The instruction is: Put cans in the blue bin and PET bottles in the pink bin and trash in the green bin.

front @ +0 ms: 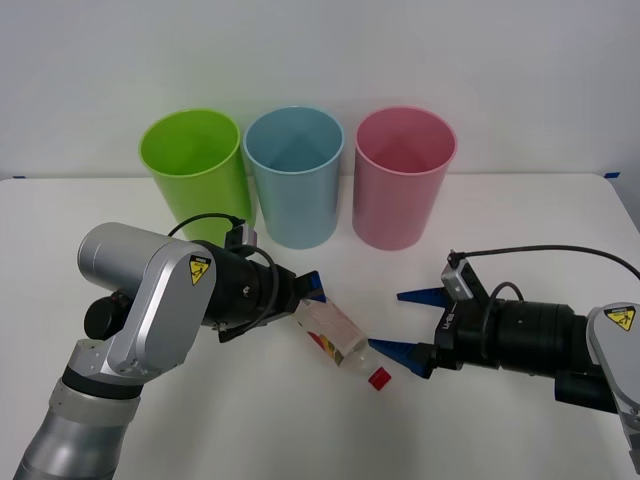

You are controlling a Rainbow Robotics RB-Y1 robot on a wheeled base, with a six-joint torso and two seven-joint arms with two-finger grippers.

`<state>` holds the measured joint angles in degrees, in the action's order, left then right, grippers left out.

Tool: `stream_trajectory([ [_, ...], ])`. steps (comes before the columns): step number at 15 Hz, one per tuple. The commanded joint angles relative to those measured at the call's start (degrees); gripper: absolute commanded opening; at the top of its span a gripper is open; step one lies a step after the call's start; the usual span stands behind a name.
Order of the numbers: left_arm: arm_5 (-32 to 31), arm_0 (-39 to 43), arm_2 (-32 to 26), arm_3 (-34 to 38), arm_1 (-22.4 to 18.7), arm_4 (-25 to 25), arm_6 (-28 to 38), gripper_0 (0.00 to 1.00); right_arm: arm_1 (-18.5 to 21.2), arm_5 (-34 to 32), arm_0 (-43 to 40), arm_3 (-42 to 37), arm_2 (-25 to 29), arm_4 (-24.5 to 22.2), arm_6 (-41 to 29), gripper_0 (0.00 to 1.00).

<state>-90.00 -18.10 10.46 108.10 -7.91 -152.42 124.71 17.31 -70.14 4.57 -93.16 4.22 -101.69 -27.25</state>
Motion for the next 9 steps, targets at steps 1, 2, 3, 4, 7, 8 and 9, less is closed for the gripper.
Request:
stream_trajectory([
  [1, 0.00, 0.00, 0.00, 0.00, -0.35, 0.90, 0.00, 1.00, 0.00, 0.00, 0.00, 0.00, 0.00, 0.00, 0.00, 1.00],
  [2, 0.00, -0.09, -0.09, 0.09, -0.88, 1.87, -0.08, 1.00, 0.00, 0.00, 0.00, 0.00, 0.00, 0.00, 0.00, 1.00],
  [3, 0.00, -0.09, -0.09, 0.18, -1.32, 2.48, -0.08, 1.00, 0.00, 0.00, 0.00, 0.00, 0.00, 0.00, 0.00, 1.00],
  [4, 0.00, -0.09, -0.26, 0.36, -1.85, 3.18, -0.17, 1.00, 0.00, 0.00, 0.00, 0.00, 0.00, 0.00, 0.00, 1.00],
  [7, 0.00, 0.00, -1.05, 0.88, -3.34, 5.65, -1.84, 1.00, 0.00, 0.00, 0.00, 0.00, 0.00, 0.00, 0.00, 1.00],
  [8, 0.00, 0.00, -1.32, 0.97, -4.22, 6.88, -2.63, 1.00, 0.00, 0.00, 0.00, 0.00, 0.00, 0.00, 0.00, 1.00],
  [9, 0.00, 0.00, -1.49, 1.06, -5.10, 8.02, -3.42, 1.00, 0.00, 0.00, 0.00, 0.00, 0.00, 0.00, 0.00, 1.00],
])
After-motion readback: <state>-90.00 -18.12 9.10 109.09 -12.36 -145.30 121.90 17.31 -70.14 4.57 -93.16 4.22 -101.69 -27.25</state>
